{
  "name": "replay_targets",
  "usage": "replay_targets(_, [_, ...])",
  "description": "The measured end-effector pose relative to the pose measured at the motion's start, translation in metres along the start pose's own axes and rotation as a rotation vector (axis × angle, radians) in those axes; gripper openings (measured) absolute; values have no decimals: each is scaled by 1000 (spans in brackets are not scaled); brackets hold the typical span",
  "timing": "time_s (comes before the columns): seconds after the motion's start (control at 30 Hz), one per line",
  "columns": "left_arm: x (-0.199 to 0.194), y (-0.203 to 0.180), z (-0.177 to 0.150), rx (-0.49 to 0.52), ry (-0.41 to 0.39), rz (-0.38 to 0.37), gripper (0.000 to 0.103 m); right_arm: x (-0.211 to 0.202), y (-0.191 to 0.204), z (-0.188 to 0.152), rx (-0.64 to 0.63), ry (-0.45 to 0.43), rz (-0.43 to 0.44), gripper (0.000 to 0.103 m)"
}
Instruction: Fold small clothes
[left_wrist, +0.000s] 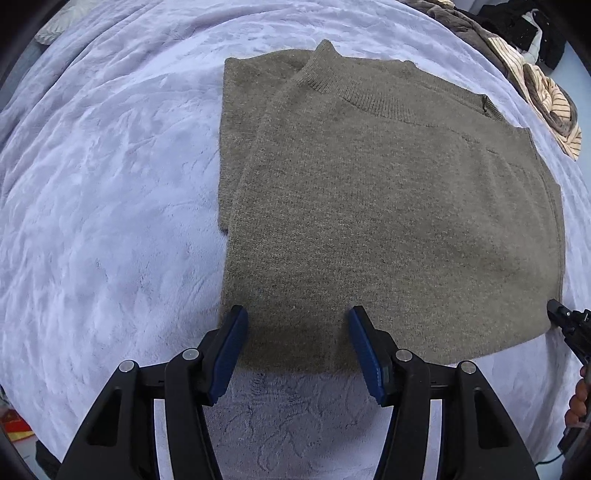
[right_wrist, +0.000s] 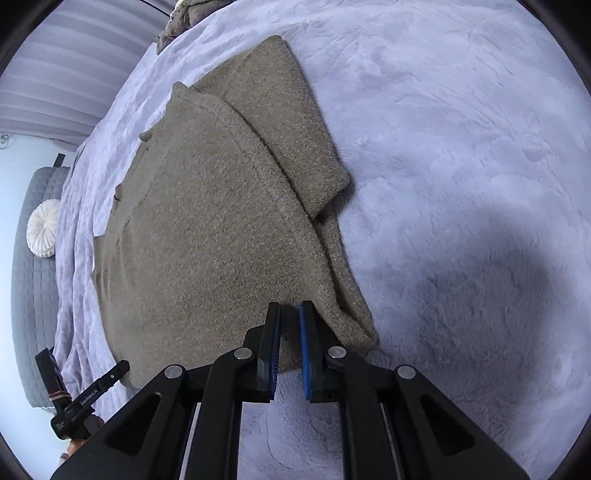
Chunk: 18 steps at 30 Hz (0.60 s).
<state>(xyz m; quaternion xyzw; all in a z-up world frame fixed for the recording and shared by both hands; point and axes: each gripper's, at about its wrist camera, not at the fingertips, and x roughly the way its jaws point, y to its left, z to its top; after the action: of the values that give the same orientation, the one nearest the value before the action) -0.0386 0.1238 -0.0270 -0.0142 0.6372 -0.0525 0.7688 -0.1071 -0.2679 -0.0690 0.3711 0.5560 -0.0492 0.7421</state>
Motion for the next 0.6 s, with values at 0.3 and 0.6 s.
replay_targets(0.3, [-21,21,-6,4,24,23,58,-26,18,-14,18,-64,-94,13])
replay_targets(0.6, [-25,46,4,85,25,-10,91,-18,88,-66,20,-78,-24,41])
